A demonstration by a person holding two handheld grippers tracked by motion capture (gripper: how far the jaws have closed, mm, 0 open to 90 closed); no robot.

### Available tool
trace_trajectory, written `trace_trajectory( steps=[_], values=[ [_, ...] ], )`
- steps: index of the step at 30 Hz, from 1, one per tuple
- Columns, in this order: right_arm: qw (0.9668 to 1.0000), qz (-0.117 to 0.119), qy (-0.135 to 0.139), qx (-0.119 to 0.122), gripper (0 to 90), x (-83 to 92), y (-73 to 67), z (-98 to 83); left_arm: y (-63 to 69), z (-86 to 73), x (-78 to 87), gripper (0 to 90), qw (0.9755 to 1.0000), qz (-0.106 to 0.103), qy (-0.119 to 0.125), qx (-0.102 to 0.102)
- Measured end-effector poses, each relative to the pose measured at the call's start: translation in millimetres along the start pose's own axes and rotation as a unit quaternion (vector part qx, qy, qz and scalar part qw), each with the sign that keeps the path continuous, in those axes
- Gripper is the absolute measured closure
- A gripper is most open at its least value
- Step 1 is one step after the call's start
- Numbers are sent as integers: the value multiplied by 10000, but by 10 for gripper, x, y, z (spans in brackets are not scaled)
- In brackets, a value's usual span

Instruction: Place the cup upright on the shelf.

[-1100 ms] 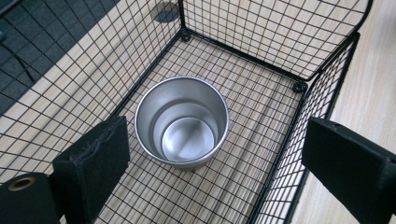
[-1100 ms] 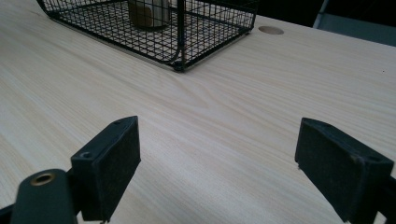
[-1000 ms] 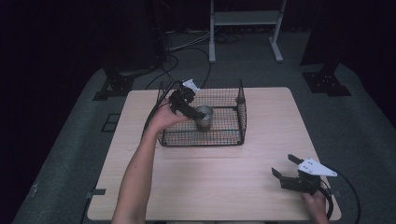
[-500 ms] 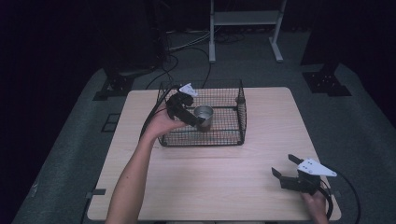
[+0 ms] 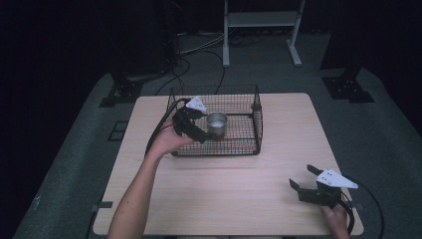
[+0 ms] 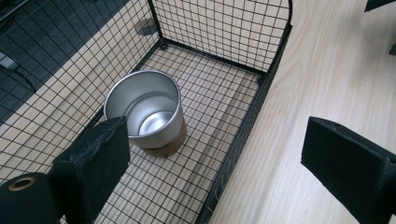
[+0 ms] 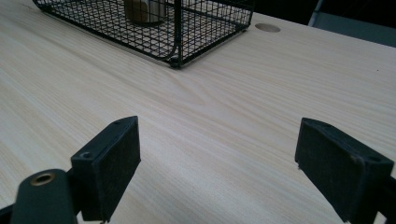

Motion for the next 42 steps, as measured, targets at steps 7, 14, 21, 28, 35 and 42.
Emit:
trace_trajectory(
  steps=[7, 14, 21, 28, 35, 42],
  values=[
    [10000, -10, -8, -16, 134, -2, 4, -1, 52, -53, 90, 70, 9999, -15, 142, 74],
    [10000, -39, -50, 7, 134, -9, 6, -5, 95, -156, 159, 70, 9998, -16, 150, 134],
    [10000, -55, -50, 9, 135, -11, 7, -4, 142, -235, 233, 70, 9997, -6, 174, 168],
    [10000, -66, -52, 0, 134, -10, 11, -5, 210, -288, 280, 70, 9996, -39, 243, 165],
    [10000, -78, -47, 22, 134, -11, 17, -2, 271, -346, 319, 70, 9994, -59, 304, 140],
    [10000, -75, -62, -12, 135, -10, 10, -7, 326, -432, 369, 70, 9992, -42, 355, 162]
  ],
)
Point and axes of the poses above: each handheld gripper's, and its own axes: x roughly backward along the jaws, z roughly out of its top, y roughly to its right, the point moved 10 cm from there along -x, roughly forward along the jaws, and after that the axes turned 14 degrees about z, right-handed, at the moved point
